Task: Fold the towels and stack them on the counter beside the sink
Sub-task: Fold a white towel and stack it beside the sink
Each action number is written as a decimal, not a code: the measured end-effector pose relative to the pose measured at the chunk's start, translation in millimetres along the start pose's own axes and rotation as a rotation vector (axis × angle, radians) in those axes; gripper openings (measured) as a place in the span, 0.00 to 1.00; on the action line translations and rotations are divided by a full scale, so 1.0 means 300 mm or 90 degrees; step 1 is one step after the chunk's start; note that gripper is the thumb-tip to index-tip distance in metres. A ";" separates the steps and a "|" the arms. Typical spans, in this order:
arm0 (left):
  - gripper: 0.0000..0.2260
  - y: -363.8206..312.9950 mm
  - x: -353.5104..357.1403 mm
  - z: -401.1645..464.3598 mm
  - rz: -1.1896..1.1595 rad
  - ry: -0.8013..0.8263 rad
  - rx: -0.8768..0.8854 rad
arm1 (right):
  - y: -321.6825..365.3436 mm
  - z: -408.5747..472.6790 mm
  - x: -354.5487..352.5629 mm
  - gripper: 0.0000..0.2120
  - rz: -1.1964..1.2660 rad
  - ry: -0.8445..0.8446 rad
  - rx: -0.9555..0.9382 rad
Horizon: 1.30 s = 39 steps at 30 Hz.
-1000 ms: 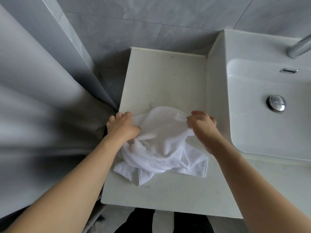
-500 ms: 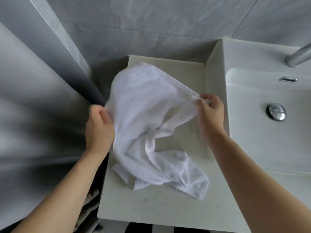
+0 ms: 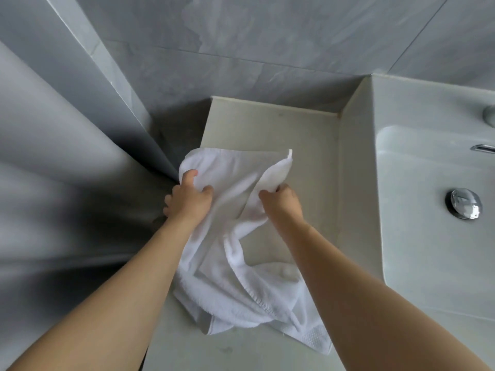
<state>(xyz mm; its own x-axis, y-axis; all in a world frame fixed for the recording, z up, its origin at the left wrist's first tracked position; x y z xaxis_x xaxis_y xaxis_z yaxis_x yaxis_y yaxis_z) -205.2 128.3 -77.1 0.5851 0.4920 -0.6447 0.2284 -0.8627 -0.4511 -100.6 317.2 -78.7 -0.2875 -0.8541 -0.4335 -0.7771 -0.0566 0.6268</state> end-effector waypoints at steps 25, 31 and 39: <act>0.35 -0.194 0.142 0.224 0.283 -0.233 0.146 | 0.035 0.316 -0.281 0.13 -0.223 -0.363 -0.280; 0.34 -0.258 0.133 0.288 0.284 -0.234 0.153 | 0.068 0.400 -0.298 0.08 -0.222 -0.327 -0.308; 0.32 -0.282 0.118 0.287 0.264 -0.225 0.165 | 0.072 0.410 -0.383 0.19 0.084 -0.435 -0.185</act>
<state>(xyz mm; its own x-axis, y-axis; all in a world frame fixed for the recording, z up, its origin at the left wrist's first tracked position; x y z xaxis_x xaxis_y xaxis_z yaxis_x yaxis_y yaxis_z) -270.6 228.7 -115.0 0.2813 0.1681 -0.9448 -0.1860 -0.9563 -0.2255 -153.2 477.7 -95.2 -0.7244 -0.3581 -0.5891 -0.5606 -0.1915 0.8057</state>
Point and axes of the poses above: each hand's wrist, its own z-axis towards the middle knuckle, its own x-axis out of the palm, y = z × x, the point moved 5 cm from there along z, towards the middle knuckle, and after that the axes turned 8 degrees about y, right-handed, at the moved point
